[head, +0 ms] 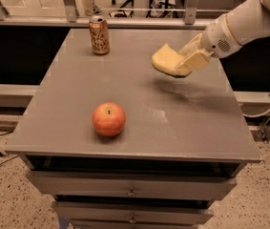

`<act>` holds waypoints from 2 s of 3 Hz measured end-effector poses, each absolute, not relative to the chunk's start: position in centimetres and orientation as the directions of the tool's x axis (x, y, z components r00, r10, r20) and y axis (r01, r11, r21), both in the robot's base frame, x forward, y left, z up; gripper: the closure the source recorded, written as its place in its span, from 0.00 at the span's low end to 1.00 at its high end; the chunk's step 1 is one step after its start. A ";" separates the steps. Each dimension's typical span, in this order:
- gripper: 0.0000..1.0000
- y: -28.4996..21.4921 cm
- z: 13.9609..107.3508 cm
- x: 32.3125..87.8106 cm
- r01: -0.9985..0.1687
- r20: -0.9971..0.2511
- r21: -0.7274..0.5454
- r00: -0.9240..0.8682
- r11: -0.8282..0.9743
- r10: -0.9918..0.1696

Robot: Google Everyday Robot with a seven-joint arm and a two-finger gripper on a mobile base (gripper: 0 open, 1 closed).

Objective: Move sponge near apple

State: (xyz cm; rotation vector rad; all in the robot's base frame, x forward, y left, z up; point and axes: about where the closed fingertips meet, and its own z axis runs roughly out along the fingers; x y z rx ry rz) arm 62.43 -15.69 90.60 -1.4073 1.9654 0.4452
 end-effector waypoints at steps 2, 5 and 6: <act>1.00 -11.9 87.4 54.8 -0.995 -0.613 0.006 -0.080 0.097 -0.786; 0.84 -8.0 86.6 49.9 -0.996 -0.596 0.053 0.030 -0.076 -0.802; 0.53 -7.5 86.4 49.4 -0.993 -0.594 0.068 0.035 -0.094 -0.804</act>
Offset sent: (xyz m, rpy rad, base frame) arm -0.1258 0.0573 -0.0557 -0.1140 0.2308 0.4159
